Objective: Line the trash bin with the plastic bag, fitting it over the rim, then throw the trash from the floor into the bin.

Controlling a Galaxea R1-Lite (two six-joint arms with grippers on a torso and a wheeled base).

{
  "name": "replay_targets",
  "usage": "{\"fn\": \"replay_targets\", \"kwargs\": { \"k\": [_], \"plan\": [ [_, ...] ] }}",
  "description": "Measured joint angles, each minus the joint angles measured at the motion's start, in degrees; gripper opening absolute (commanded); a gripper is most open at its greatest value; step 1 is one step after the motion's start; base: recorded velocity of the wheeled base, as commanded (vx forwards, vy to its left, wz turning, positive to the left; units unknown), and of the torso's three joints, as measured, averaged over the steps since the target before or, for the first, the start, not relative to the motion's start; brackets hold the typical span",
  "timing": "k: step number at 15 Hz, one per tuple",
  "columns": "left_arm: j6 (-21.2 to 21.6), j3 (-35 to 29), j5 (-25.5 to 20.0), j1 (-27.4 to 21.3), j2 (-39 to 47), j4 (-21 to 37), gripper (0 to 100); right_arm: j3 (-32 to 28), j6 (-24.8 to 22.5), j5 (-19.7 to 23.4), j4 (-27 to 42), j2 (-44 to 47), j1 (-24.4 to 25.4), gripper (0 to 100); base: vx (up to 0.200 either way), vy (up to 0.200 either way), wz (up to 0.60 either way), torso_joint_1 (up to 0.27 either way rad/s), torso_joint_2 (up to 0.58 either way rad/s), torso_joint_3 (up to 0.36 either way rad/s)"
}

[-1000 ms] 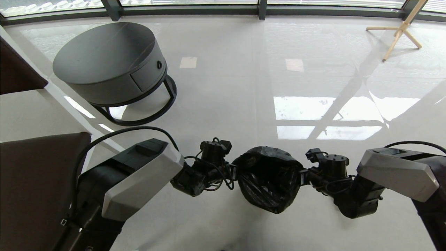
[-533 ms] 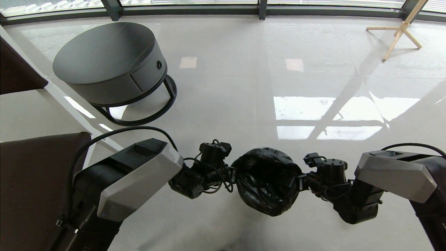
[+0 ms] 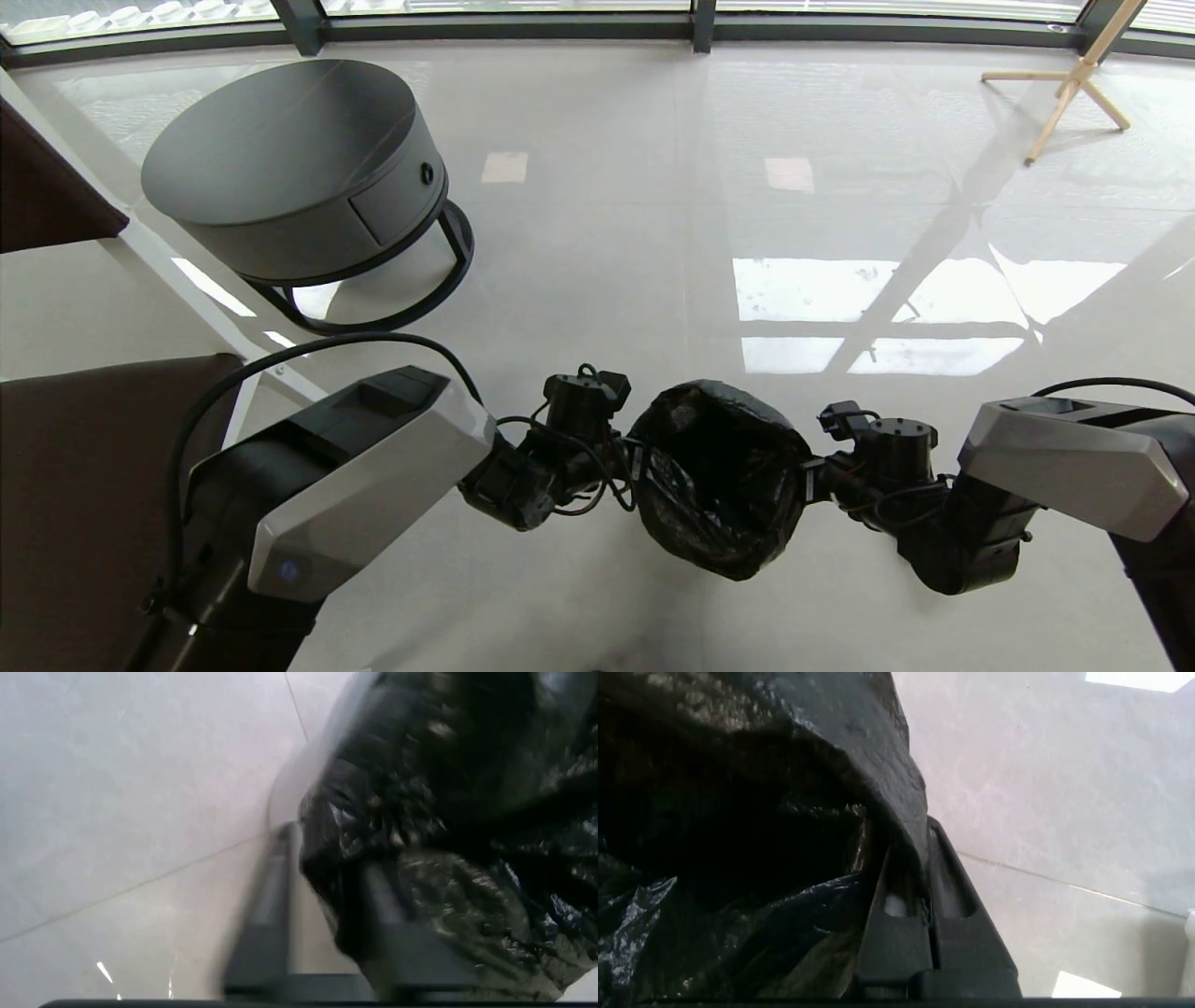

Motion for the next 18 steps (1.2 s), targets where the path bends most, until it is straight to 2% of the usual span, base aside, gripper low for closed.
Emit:
{"fn": "replay_targets", "kwargs": {
  "k": [4, 8, 10, 13, 14, 18],
  "plan": [
    [0.7, 1.4, 0.1, 0.7, -2.1, 1.9, 100, 0.1, 0.0, 0.0, 0.0, 0.0, 0.0, 0, 0.0, 0.0, 0.0, 0.0, 0.0, 0.0],
    [1.2, 7.3, 0.1, 0.7, -6.2, 2.3, 100, 0.1, 0.0, 0.0, -0.1, 0.0, 0.0, 0, 0.0, 0.0, 0.0, 0.0, 0.0, 0.0],
    [1.3, 11.1, 0.0, -1.1, -8.5, 2.2, 100, 0.1, 0.0, 0.0, -0.1, 0.0, 0.0, 0, 0.0, 0.0, 0.0, 0.0, 0.0, 0.0],
    [1.2, 12.1, -0.3, -2.8, -8.9, 2.0, 100, 0.1, 0.0, 0.0, -0.4, 0.0, 0.0, 0, 0.0, 0.0, 0.0, 0.0, 0.0, 0.0],
    [1.1, 11.7, -0.3, -3.4, -8.2, 2.0, 0, 0.1, -0.1, 0.0, -0.5, 0.0, 0.0, 0, 0.0, 0.0, 0.0, 0.0, 0.0, 0.0],
    [0.7, 9.3, -0.4, -3.7, -4.8, 2.0, 0, 0.2, -0.1, 0.0, -0.6, 0.0, -0.1, 0, 0.0, 0.0, 0.0, 0.0, 0.0, 0.0]
  ]
}}
